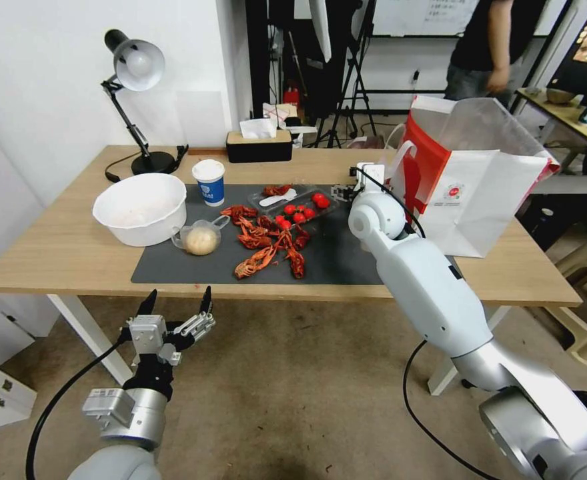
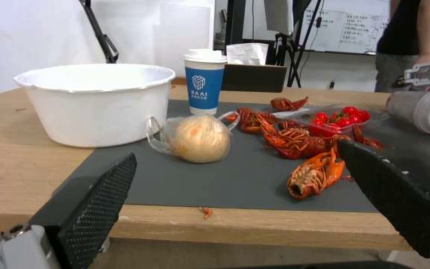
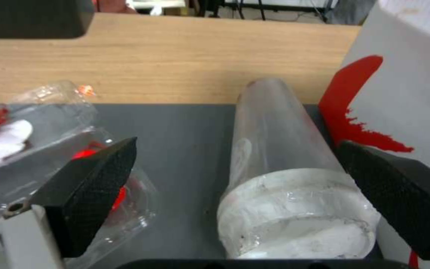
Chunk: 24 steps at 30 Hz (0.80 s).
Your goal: Pick up the trash from the table and place it into the takeout bag.
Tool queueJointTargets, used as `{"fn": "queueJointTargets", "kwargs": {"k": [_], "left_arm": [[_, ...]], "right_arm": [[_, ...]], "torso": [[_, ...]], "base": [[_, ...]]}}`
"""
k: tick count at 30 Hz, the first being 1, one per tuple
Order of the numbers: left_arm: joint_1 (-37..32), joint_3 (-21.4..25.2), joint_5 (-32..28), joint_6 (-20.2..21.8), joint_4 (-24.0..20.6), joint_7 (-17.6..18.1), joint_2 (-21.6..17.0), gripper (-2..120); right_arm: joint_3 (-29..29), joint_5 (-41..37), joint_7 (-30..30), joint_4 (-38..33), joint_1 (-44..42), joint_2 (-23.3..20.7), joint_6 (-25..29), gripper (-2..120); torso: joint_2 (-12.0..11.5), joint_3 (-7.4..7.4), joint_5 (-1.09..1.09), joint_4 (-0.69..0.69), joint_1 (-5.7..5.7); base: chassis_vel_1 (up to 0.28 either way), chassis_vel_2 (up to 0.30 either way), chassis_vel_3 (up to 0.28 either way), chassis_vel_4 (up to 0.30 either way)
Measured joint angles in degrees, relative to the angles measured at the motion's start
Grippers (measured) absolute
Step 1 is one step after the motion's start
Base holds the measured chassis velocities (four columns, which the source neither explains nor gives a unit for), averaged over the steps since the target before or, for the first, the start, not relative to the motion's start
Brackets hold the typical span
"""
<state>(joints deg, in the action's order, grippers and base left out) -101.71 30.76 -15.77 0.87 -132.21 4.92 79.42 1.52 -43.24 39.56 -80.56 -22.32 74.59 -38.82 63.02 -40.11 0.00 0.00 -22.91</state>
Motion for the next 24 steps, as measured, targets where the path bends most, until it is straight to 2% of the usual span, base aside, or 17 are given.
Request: {"fn": "queueJointTargets", "kwargs": {"k": [24], "left_arm": [[-0.6,0.3,0.1,-0.1,-1.0,-0.5,0.1,100]], "right_arm": [[-1.3,0.5,-0.7,4.9,0.4,0.8,-1.2,100]], "torso": [[0.0,0.0,0.01,0.0,0.0]], "base": [[0.0,0.0,0.0,0.0]]}}
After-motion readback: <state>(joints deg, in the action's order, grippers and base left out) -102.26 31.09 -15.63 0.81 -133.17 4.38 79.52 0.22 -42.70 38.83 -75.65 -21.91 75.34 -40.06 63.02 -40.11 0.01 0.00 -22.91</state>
